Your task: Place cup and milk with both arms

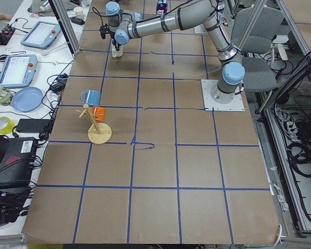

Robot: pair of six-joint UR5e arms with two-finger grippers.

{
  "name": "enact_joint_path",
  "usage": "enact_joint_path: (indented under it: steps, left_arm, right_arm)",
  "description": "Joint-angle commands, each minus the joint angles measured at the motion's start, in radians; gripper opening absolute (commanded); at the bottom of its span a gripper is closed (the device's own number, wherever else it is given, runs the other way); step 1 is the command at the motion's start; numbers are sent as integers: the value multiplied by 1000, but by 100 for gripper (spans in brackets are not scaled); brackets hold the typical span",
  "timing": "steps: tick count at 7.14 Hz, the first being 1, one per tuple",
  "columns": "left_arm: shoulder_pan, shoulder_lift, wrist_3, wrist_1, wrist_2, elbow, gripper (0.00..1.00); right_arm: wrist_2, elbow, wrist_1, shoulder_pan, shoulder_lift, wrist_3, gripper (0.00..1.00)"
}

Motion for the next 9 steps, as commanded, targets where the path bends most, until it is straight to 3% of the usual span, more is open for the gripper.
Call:
enact_joint_path:
  steps: [1, 6, 7, 8, 9]
  left_arm:
    - [29, 86, 23, -113, 37, -8, 100]
    - [280, 438, 471, -543, 49, -14, 100]
    - [293, 518, 487, -598, 54, -15, 100]
    - [284, 564, 474, -603, 52, -41, 100]
    - [282, 595, 465, -557, 42, -108, 100]
  right_arm:
    - [-9, 94, -6, -47, -1, 4, 100]
    - [-16, 211, -6, -50, 0, 42, 100]
    - [-18, 231, -18, -48, 2, 48, 99]
    - [-24, 249, -68, -48, 2, 36, 89]
    - [-49, 263, -70, -48, 2, 38, 71]
